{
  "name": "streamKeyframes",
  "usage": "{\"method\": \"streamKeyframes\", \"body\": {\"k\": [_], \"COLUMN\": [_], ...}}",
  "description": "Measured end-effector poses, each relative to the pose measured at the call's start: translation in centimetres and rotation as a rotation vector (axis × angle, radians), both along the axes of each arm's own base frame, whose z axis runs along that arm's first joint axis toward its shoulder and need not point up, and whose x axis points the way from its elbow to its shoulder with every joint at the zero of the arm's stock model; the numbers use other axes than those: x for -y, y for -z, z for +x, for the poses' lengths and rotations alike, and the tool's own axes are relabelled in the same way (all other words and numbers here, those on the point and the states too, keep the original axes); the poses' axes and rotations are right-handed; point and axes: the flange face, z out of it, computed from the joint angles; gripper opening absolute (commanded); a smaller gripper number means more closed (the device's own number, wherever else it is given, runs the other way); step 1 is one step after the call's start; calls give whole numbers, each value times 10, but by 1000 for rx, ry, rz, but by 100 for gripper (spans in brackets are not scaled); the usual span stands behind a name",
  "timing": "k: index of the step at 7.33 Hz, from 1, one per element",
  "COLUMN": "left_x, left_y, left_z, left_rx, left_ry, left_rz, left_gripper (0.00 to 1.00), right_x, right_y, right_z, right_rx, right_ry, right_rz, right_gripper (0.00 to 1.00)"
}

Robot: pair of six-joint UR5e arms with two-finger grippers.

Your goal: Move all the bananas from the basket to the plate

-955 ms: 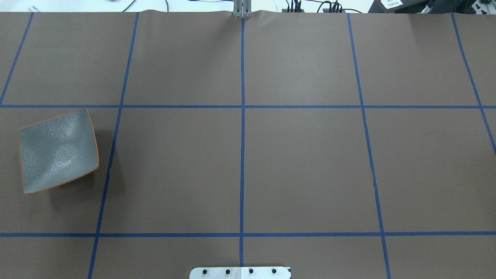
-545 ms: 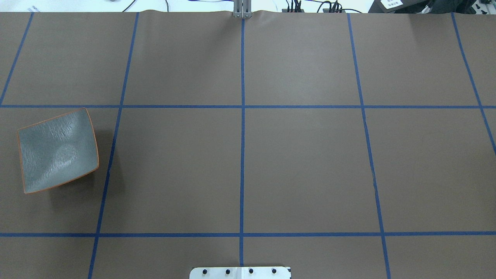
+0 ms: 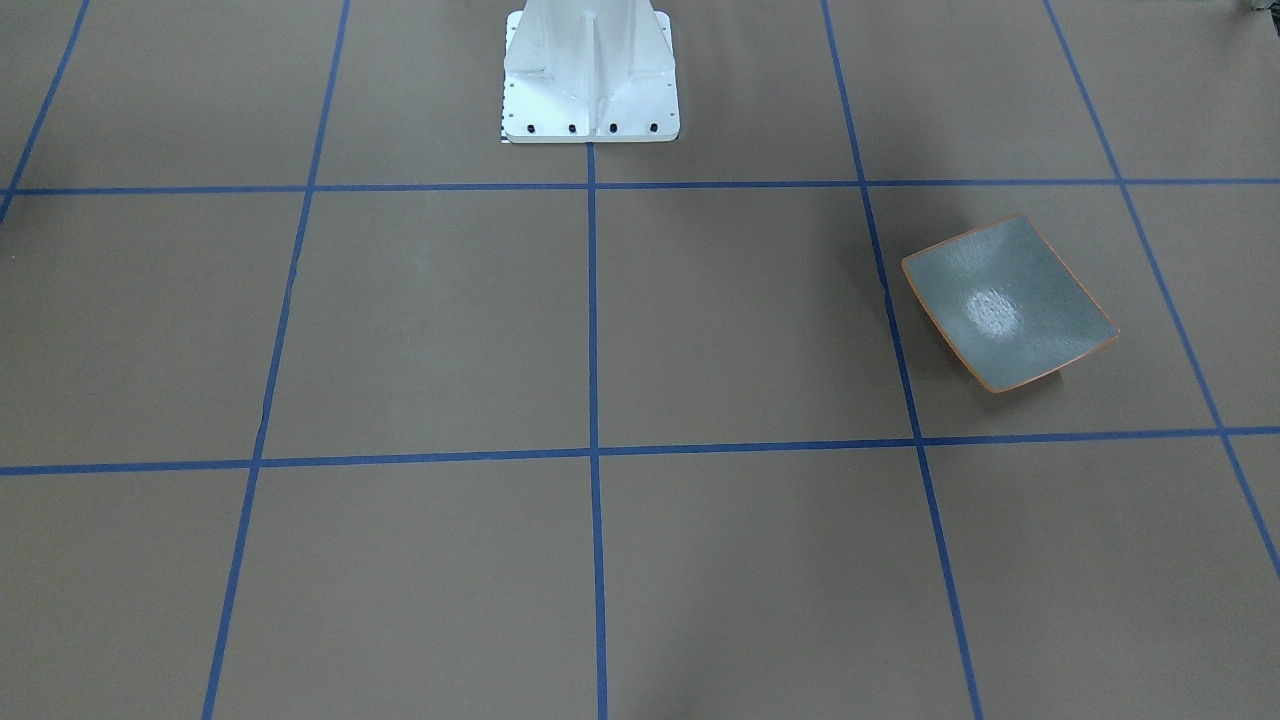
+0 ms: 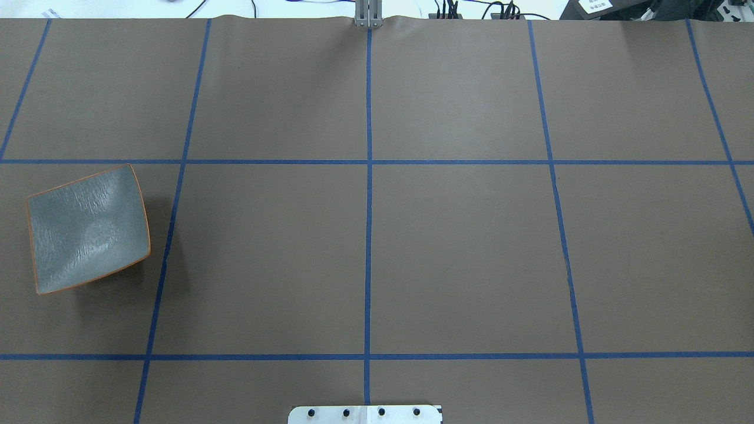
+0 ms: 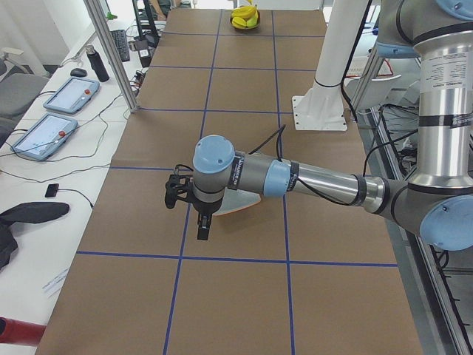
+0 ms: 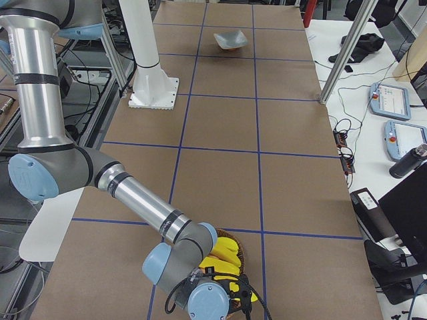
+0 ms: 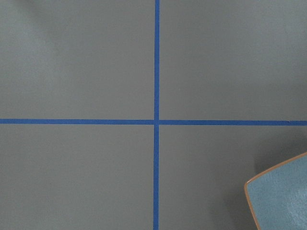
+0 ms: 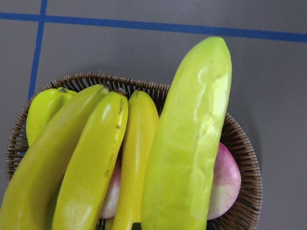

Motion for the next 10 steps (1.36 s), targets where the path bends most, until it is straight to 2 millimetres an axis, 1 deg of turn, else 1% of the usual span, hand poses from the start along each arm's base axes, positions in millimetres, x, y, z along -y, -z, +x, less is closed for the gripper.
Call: {"method": "streamKeyframes", "body": {"k": [2, 3, 4, 5, 6, 7, 8, 9, 10], "left_x": [0, 0, 1, 4, 12, 23, 36, 52, 69], "left_y": [0, 0, 1, 6, 15, 32, 55, 84, 119], "left_z": [0, 1, 2, 4, 9, 20, 36, 54, 79], "left_rx": [-1, -4, -19, -51, -89, -151, -227, -299, -359], "left_ry": [-1, -3, -7, -7, 7, 25, 36, 39, 27], "left_rz": [3, 3, 5, 3, -11, -40, -77, -114, -149], "left_gripper": [99, 99, 99, 99, 99, 99, 99, 99, 99], "right_x": [23, 41, 61, 83, 103, 119, 130, 135, 136], "right_y": [52, 79, 105, 138, 176, 219, 263, 308, 354], "right_z": [10, 11, 4, -15, -41, -74, -112, -158, -205], "right_rx": [5, 27, 54, 85, 118, 149, 183, 217, 238], "right_ry": [-18, -43, -69, -89, -101, -101, -86, -52, -8], "right_rz": [9, 2, -10, -21, -34, -46, -60, -72, -65], "right_gripper": [0, 0, 0, 0, 0, 0, 0, 0, 0]}}
